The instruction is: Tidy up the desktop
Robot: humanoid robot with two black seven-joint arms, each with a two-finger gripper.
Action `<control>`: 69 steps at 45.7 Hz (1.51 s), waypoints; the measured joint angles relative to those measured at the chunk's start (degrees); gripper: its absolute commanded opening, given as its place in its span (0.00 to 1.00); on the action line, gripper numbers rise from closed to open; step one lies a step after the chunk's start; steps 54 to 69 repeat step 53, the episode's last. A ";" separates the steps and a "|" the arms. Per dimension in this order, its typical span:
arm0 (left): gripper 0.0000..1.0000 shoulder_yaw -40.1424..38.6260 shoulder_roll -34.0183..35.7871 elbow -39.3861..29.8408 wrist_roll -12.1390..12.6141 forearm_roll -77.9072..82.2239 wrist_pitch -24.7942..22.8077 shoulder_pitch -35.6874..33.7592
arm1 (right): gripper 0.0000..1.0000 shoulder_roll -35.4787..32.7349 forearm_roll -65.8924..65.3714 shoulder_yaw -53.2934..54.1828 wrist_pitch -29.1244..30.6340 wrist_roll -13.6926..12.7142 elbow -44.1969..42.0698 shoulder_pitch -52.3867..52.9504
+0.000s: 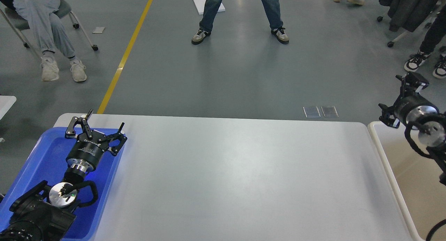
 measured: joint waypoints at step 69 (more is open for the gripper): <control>1.00 0.01 -0.01 -0.01 0.00 -0.01 0.00 0.01 | 1.00 18.86 -0.57 11.43 -0.07 27.70 14.47 -18.33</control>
